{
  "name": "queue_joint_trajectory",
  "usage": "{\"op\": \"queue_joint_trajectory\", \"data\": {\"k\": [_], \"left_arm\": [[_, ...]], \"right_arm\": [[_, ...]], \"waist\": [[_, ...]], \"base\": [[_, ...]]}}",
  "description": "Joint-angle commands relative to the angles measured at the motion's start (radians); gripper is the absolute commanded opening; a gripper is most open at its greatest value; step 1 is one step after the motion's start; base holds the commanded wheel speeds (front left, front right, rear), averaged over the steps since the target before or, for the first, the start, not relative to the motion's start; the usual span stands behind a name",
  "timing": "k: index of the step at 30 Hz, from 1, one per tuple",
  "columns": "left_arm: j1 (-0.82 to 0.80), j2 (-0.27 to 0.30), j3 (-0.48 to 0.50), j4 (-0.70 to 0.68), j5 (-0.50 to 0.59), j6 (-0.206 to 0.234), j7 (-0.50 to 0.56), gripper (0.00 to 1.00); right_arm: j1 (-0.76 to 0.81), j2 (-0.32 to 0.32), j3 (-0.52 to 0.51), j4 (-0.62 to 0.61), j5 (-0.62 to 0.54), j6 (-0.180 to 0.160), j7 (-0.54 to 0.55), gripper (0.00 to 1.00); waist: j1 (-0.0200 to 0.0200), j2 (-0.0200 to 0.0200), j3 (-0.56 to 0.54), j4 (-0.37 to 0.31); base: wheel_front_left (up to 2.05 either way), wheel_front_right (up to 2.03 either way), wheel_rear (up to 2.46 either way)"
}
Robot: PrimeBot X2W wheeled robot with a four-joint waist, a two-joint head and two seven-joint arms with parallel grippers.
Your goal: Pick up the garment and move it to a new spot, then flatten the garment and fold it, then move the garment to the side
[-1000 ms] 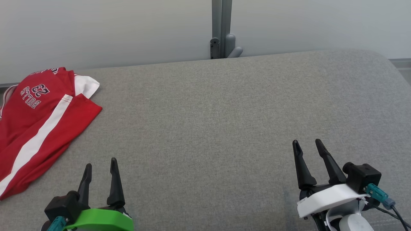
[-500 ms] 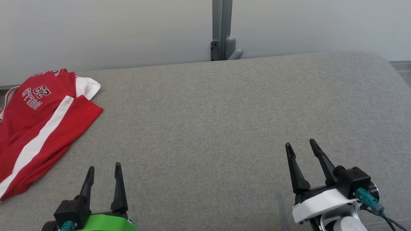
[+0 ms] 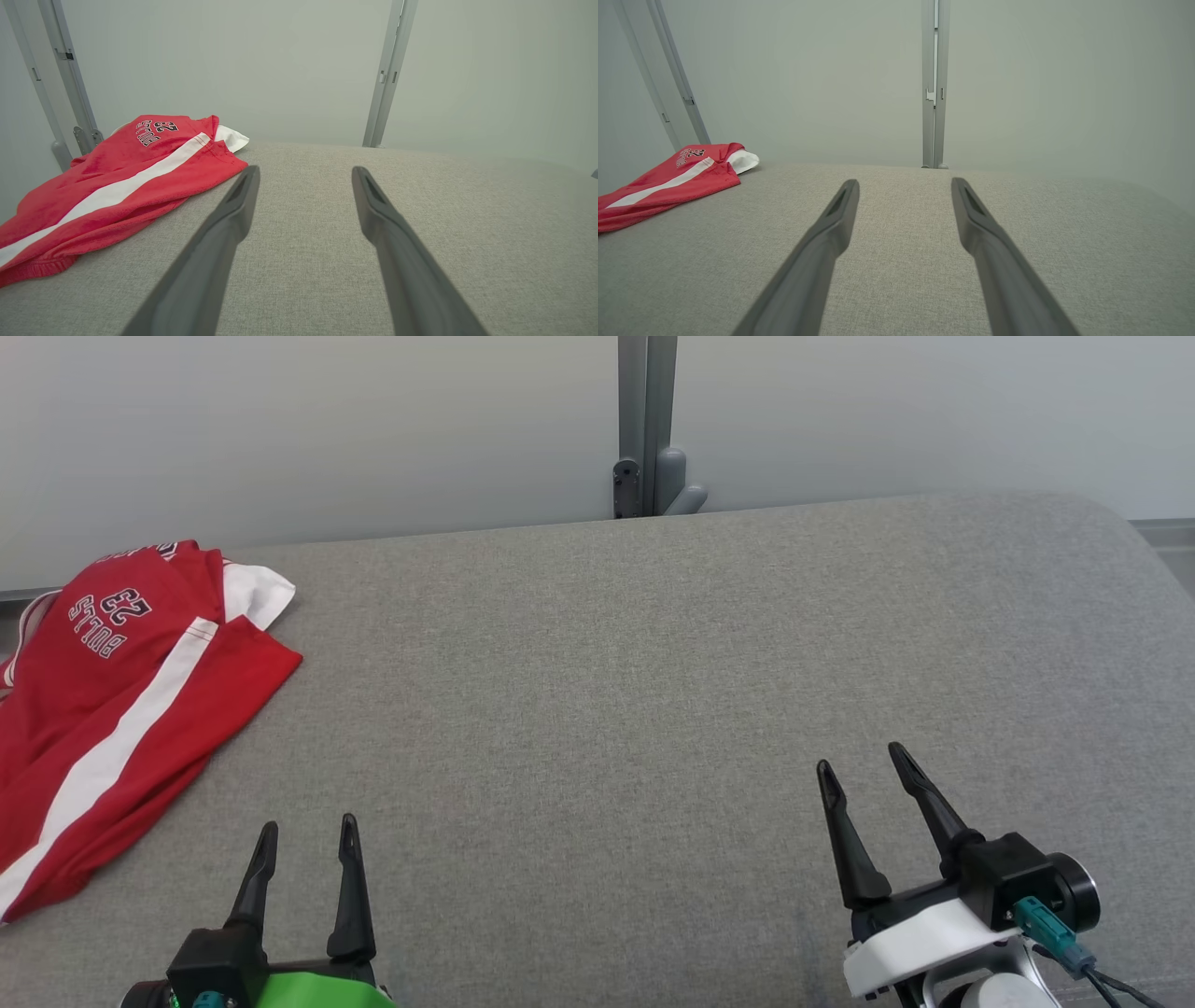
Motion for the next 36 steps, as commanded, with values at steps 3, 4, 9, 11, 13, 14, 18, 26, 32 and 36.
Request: {"op": "queue_joint_trajectory", "data": {"k": [3, 4, 9, 11, 13, 14, 18, 26, 32, 36], "left_arm": [[0.012, 0.004, -0.003, -0.007, 0.028, 0.004, -0.011, 1.0], [0.014, 0.004, -0.003, -0.007, 0.036, 0.005, -0.012, 1.0], [0.019, 0.004, -0.003, -0.004, 0.054, 0.01, -0.017, 1.0], [0.02, 0.004, 0.0, 0.0, 0.052, 0.011, -0.017, 1.0], [0.02, 0.004, 0.002, 0.003, 0.051, 0.011, -0.017, 1.0], [0.02, 0.004, 0.003, 0.004, 0.049, 0.011, -0.017, 1.0], [0.019, 0.004, 0.006, 0.008, 0.039, 0.013, -0.017, 1.0], [0.015, 0.004, 0.01, 0.016, 0.034, 0.008, -0.017, 1.0], [0.016, 0.004, 0.008, 0.02, 0.03, 0.007, -0.017, 1.0], [0.012, 0.004, 0.007, 0.024, 0.028, 0.007, -0.017, 1.0]], "right_arm": [[0.009, -0.005, 0.003, -0.01, -0.035, 0.0, -0.012, 1.0], [0.01, -0.005, 0.004, -0.011, -0.041, 0.0, -0.013, 1.0], [0.011, -0.005, 0.003, -0.012, -0.066, 0.0, -0.018, 1.0], [0.011, -0.005, 0.001, -0.01, -0.065, 0.0, -0.018, 1.0], [0.01, -0.005, -0.001, -0.008, -0.068, 0.0, -0.018, 1.0], [0.01, -0.005, -0.002, -0.007, -0.068, 0.0, -0.018, 1.0], [0.009, -0.005, -0.005, -0.004, -0.063, 0.0, -0.018, 1.0], [0.01, -0.005, -0.013, 0.007, -0.026, 0.0, -0.018, 1.0], [0.005, -0.005, -0.014, 0.012, -0.017, 0.0, -0.018, 1.0], [0.005, -0.005, -0.015, 0.013, -0.017, 0.0, -0.018, 1.0]], "waist": [[0.0, 0.0106, 0.0, 0.0], [0.0, 0.0107, 0.0, 0.0], [0.0, 0.0111, -0.001, 0.0], [0.0, 0.0111, -0.001, 0.0], [0.0, 0.0111, -0.001, 0.0], [0.0, 0.0111, -0.001, 0.001], [0.0, 0.0111, 0.0, 0.001], [0.0, 0.0111, -0.002, 0.001], [0.0, 0.0111, -0.004, 0.0], [0.0, 0.0111, -0.005, 0.001]], "base": [[0.0, 0.0, 0.0], [0.0, 0.0, 0.0], [0.0, 0.0, 0.0], [0.0, 0.0, 0.0], [0.0, 0.0, 0.0], [0.0, 0.0, 0.0], [0.0, 0.0, 0.0], [0.0, 0.0, 0.0], [0.0, 0.0, 0.0], [0.0, 0.0, 0.0]]}}
